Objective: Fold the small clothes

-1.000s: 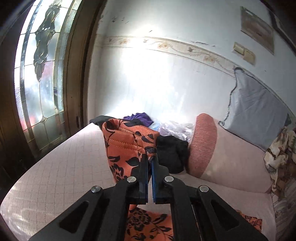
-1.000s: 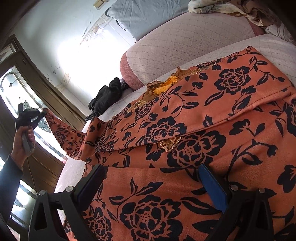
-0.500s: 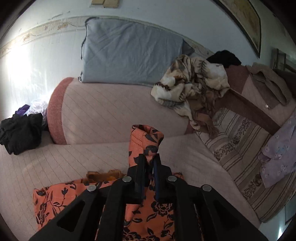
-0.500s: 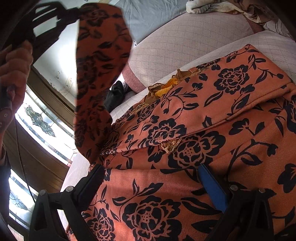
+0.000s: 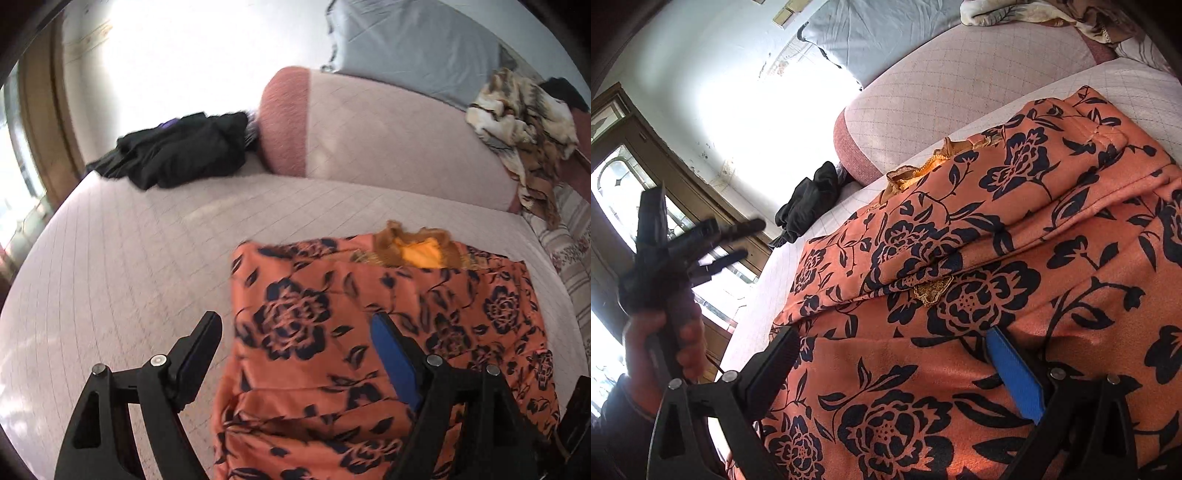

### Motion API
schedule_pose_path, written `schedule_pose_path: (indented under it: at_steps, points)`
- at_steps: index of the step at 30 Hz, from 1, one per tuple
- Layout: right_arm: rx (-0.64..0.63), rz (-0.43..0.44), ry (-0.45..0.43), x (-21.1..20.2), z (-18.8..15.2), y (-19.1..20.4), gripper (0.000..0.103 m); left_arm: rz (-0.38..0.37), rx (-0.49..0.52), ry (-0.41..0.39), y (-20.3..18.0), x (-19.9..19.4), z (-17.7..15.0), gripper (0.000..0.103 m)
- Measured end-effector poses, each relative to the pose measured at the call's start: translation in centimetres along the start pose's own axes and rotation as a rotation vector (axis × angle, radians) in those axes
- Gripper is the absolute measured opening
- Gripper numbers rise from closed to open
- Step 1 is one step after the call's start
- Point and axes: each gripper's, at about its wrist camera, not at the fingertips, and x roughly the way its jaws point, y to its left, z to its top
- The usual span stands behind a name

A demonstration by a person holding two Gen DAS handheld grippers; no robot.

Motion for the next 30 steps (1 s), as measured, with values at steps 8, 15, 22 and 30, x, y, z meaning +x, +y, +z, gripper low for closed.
schedule_pose_path:
  at_steps: [8,15,22,30]
  points:
    - [0.300,-0.064,-0.089,-3.4,6.5,-3.7,0.102,-0.004,-0.107,0.034,4.8,3.8,-3.4,0.083]
    - [0.536,-0.201,-0.081,-0.7,10.9,-10.4,0.094,-0.037,-0.137,0.003,5.7,4.5,-4.8,0.084]
    - [0.488,-0.352,-0.087,-0.9,13.1,-9.2,0.005,-0.028,-0.116,-0.003,5.4,4.8,-5.0,0.087]
    - [0.286,-0.487,-0.067,-1.0,9.5,-8.4,0.020,-0.002,-0.093,-0.002,5.2,4.9,-4.9,0.088]
